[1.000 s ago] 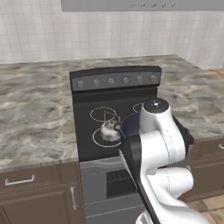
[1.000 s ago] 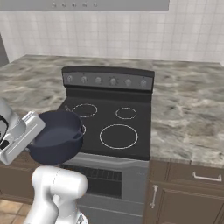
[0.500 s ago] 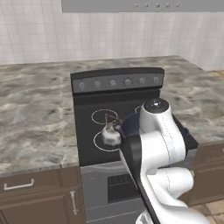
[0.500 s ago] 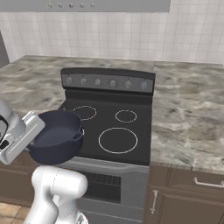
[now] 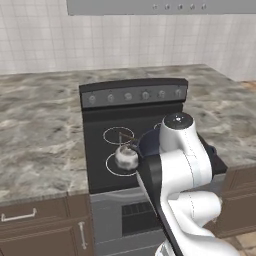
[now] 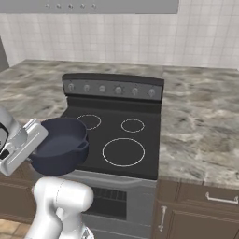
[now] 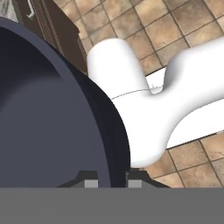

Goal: Pick the kettle from the cabinet and place it on a stove burner. Then pick the pot from the counter and place it on another stove burner. Finally, turn both burners on.

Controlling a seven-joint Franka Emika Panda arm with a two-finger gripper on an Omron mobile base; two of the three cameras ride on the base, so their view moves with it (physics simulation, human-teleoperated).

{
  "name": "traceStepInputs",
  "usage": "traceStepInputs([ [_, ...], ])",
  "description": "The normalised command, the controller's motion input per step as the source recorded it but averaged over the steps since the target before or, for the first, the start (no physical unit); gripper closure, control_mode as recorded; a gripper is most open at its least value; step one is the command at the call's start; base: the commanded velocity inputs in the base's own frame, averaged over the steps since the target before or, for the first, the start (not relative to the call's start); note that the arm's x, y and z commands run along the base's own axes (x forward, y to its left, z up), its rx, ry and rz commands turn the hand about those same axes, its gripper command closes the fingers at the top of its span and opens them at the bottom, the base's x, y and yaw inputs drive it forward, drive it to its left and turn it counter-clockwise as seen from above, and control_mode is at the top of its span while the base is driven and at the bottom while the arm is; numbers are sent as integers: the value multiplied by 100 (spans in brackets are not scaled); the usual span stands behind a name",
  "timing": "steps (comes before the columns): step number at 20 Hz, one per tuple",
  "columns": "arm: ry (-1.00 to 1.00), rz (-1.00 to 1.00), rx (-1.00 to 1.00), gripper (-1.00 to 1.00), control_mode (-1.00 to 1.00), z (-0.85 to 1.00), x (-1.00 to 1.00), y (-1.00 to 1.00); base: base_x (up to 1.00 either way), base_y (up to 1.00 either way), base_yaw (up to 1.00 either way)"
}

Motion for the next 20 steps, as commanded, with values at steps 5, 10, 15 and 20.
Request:
traceStepInputs([
  [5,0,0,0,100,100,0,0,0,34,-24,0],
  [10,0,0,0,100,100,0,0,0,43,-9,0],
  [15,0,0,0,100,100,0,0,0,45,-4,0],
  [20,0,0,0,100,100,0,0,0,41,-8,0],
])
